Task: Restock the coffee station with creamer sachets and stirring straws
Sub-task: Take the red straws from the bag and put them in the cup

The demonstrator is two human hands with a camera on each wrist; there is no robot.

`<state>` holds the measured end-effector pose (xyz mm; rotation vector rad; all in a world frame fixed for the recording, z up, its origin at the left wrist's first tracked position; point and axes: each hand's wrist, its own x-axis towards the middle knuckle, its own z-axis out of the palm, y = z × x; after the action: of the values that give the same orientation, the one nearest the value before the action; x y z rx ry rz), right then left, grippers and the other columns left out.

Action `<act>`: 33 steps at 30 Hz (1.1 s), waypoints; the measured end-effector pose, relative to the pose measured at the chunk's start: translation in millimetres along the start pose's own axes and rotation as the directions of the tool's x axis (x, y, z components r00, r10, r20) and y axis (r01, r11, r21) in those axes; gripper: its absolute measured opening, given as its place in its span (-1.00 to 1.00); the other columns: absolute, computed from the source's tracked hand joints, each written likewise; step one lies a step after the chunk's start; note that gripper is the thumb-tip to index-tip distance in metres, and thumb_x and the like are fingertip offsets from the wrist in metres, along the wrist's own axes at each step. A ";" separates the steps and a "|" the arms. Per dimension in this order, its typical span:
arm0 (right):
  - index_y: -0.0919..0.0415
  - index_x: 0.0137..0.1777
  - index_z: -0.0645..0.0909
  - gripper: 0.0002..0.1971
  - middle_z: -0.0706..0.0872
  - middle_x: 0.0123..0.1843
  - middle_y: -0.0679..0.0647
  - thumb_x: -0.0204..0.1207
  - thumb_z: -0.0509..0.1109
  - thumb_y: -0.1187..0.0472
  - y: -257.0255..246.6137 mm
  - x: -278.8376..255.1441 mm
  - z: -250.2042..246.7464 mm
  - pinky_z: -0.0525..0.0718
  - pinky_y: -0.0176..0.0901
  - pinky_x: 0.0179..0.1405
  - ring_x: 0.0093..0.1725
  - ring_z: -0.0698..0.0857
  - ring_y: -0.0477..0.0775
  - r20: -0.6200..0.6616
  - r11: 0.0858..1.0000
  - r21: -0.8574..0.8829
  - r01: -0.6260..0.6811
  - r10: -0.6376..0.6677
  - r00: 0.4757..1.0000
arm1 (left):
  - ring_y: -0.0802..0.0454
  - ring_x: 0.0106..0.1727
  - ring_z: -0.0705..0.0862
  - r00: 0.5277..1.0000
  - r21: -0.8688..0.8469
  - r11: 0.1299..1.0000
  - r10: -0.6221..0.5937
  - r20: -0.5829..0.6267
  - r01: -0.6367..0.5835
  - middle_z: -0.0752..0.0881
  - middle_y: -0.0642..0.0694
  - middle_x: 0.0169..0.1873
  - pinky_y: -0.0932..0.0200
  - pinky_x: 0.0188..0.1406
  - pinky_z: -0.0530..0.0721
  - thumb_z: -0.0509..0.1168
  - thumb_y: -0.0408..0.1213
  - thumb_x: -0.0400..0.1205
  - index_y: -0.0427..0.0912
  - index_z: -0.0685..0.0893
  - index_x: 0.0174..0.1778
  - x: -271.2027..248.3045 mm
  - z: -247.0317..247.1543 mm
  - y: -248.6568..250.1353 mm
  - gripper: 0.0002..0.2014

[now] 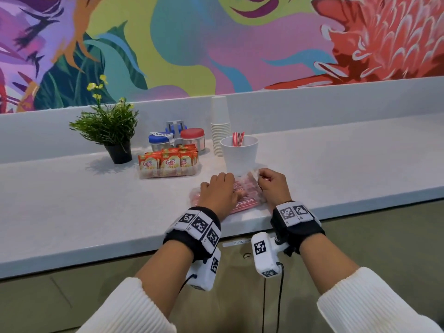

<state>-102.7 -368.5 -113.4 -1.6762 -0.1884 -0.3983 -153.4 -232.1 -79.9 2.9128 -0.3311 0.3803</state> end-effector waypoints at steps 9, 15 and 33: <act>0.14 -0.23 0.59 -0.86 0.63 -0.52 0.03 0.36 0.54 0.22 -4.2 -4.7 -5.4 0.58 -0.22 -0.46 -0.57 0.51 -0.06 -0.175 0.875 0.476 -0.088 0.192 0.966 | -0.19 0.26 0.44 0.998 0.017 0.998 -0.055 -0.022 0.056 0.50 -0.21 0.24 -0.06 0.22 0.38 0.06 0.00 0.71 -0.26 0.43 0.24 0.6 4.9 -5.3 -0.61; 0.32 -0.15 0.67 -0.89 0.55 -0.66 -0.03 0.37 0.48 0.29 -10.4 -6.4 -9.9 0.51 -0.40 -0.62 -0.69 0.37 -0.19 0.136 0.811 0.537 -0.234 0.190 0.972 | -0.14 0.22 0.44 0.997 -0.014 0.999 -0.039 -0.071 0.038 0.50 -0.17 0.20 -0.02 0.18 0.38 0.02 0.01 0.72 -0.22 0.42 0.21 -0.3 10.1 -11.4 -0.64; 0.25 -0.39 0.54 -0.77 0.48 -0.77 -0.05 0.50 0.38 0.35 -55.2 5.1 -7.2 0.37 -0.43 -0.77 -0.78 0.39 -0.20 0.072 0.910 0.388 -0.144 0.126 0.989 | -0.12 0.28 0.45 0.993 -0.244 0.969 -0.067 -0.093 0.042 0.51 -0.09 0.27 -0.09 0.22 0.41 0.09 0.10 0.67 -0.06 0.36 0.32 5.4 13.9 -17.8 -0.60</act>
<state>-118.4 -368.0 -59.7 -1.2926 -0.1712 -0.2005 -140.8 -219.0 -94.4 2.6476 -0.2615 0.4427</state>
